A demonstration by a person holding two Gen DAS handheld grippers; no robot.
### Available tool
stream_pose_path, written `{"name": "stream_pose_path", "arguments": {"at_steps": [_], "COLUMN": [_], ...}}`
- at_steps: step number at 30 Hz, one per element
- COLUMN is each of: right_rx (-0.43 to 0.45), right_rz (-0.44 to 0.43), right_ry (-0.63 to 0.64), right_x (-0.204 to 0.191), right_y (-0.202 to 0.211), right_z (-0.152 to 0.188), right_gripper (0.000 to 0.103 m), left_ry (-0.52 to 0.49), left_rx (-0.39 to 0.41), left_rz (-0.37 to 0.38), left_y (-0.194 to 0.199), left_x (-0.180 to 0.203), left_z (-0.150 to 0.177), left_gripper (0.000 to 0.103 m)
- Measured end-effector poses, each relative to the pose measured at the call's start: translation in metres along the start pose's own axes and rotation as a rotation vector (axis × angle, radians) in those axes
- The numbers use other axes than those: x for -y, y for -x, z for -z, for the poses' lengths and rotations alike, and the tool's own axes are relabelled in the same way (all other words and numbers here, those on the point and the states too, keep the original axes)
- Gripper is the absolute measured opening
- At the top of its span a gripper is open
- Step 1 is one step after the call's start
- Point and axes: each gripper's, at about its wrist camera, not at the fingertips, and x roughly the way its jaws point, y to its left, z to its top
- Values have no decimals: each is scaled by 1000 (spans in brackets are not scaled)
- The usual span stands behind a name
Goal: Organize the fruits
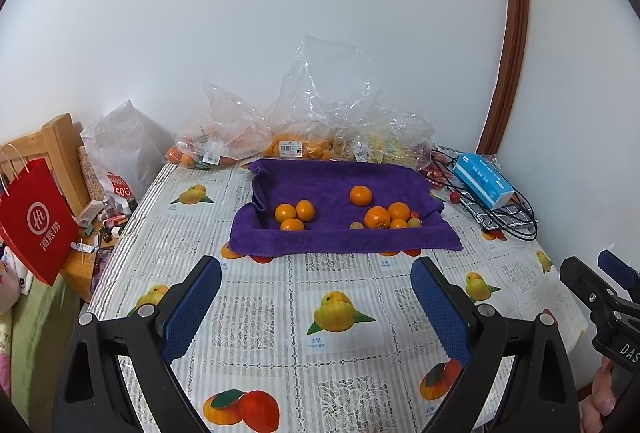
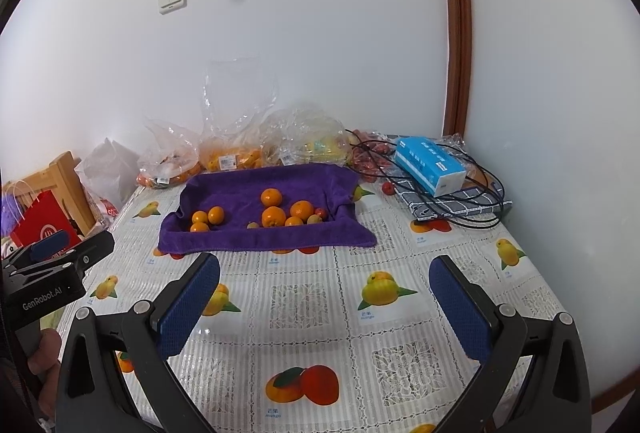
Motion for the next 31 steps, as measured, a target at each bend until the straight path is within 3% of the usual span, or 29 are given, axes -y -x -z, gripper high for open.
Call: {"name": "stream_pose_path", "arguments": {"at_steps": [31], "right_rx": [13], "right_rz": [-9], "right_ry": [27], "right_x": [-19], "right_y": [1], "right_z": [-3], "right_gripper": [103], "left_ry": [3], "left_rx": [4], "left_rz": [2], "left_y": [-2], "left_x": [-4], "left_z": [-2], "left_gripper": [96]}}
